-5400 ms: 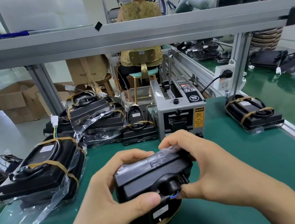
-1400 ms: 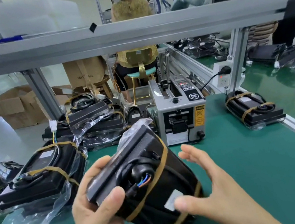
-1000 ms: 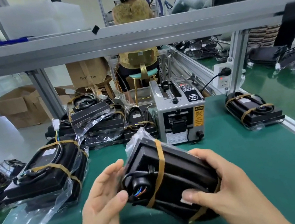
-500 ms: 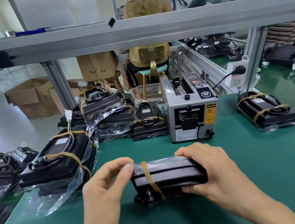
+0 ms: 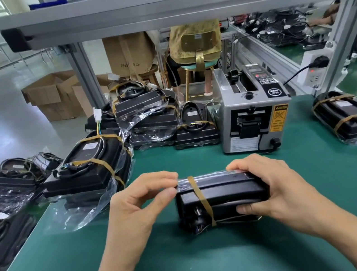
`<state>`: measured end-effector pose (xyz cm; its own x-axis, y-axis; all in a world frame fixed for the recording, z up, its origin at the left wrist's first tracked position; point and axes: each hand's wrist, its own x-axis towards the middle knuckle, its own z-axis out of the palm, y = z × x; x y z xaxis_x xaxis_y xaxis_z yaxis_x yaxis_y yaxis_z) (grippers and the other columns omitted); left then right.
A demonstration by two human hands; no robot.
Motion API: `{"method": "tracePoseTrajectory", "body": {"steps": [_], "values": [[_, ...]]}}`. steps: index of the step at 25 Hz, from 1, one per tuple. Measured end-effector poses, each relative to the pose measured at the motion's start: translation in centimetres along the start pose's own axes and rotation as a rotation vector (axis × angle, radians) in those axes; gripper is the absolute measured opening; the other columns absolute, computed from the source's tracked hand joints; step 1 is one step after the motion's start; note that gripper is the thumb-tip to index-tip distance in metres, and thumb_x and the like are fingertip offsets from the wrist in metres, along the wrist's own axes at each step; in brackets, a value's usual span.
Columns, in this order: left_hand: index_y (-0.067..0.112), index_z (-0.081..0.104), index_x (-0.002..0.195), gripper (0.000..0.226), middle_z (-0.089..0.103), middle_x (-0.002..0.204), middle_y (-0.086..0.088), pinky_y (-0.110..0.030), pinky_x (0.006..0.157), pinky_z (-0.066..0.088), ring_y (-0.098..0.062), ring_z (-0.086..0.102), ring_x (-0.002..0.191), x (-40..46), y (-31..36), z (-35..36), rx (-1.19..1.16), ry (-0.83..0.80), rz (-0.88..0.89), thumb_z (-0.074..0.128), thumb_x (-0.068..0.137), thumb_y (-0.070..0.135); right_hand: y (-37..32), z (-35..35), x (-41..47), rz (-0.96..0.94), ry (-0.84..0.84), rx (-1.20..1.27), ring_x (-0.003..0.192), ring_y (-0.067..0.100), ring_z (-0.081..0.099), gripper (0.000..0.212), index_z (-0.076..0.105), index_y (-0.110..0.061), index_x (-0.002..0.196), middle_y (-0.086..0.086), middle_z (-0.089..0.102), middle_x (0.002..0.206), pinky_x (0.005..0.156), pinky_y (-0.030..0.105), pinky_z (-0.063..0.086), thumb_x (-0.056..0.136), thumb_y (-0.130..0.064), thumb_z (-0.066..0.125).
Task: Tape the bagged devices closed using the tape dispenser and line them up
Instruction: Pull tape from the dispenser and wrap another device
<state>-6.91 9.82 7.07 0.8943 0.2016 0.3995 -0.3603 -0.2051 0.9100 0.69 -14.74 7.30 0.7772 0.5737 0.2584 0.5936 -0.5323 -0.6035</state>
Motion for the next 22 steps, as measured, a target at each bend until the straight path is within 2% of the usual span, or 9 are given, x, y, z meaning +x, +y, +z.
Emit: {"method": "tracePoseTrajectory", "body": {"steps": [6,11,16,20,22], "values": [[0.021,0.075,0.083,0.011,0.074,0.076,-0.004,-0.019,0.069,0.054,-0.014,0.069,0.069,1.2,-0.2,0.6,-0.065,0.141,-0.004,0.067,0.076,0.016,0.0,0.1,-0.3,-0.034,-0.009,-0.025,0.103,0.004,0.05,0.057,0.048,-0.046,0.112,-0.022,0.054,0.106,0.095,0.028,0.033,0.063,-0.039,0.075],[0.019,0.073,0.079,0.014,0.073,0.069,-0.005,-0.013,0.051,0.043,-0.008,0.056,0.053,2.0,-0.9,1.9,-0.089,0.262,-0.109,0.067,0.082,0.007,0.1,0.1,-0.1,-0.044,-0.006,-0.004,0.102,0.004,0.05,0.058,0.049,-0.044,0.113,-0.021,0.054,0.107,0.092,0.029,0.035,0.062,-0.039,0.076],[0.017,0.071,0.075,0.016,0.072,0.063,-0.003,-0.012,0.044,0.035,-0.009,0.05,0.049,2.6,-1.5,2.8,-0.099,0.24,-0.304,0.067,0.083,0.004,0.5,0.0,0.4,-0.048,-0.03,0.084,0.099,0.01,0.053,0.056,0.055,-0.041,0.112,-0.018,0.055,0.103,0.082,0.046,0.048,0.063,-0.03,0.081],[0.015,0.067,0.078,0.013,0.07,0.065,-0.002,-0.014,0.044,0.036,-0.008,0.051,0.049,2.4,-1.8,2.4,-0.152,0.173,-0.409,0.07,0.081,0.003,0.5,0.0,0.4,-0.063,-0.017,0.05,0.101,0.009,0.053,0.057,0.052,-0.044,0.112,-0.019,0.055,0.105,0.087,0.041,0.044,0.062,-0.036,0.077],[0.013,0.065,0.078,0.014,0.069,0.073,-0.004,-0.017,0.053,0.041,-0.011,0.056,0.06,2.4,-2.0,2.2,-0.119,0.192,-0.413,0.07,0.08,0.0,0.4,-0.1,0.4,-0.056,-0.021,0.061,0.101,0.007,0.052,0.059,0.051,-0.045,0.112,-0.021,0.054,0.105,0.089,0.041,0.043,0.061,-0.034,0.078]]}}
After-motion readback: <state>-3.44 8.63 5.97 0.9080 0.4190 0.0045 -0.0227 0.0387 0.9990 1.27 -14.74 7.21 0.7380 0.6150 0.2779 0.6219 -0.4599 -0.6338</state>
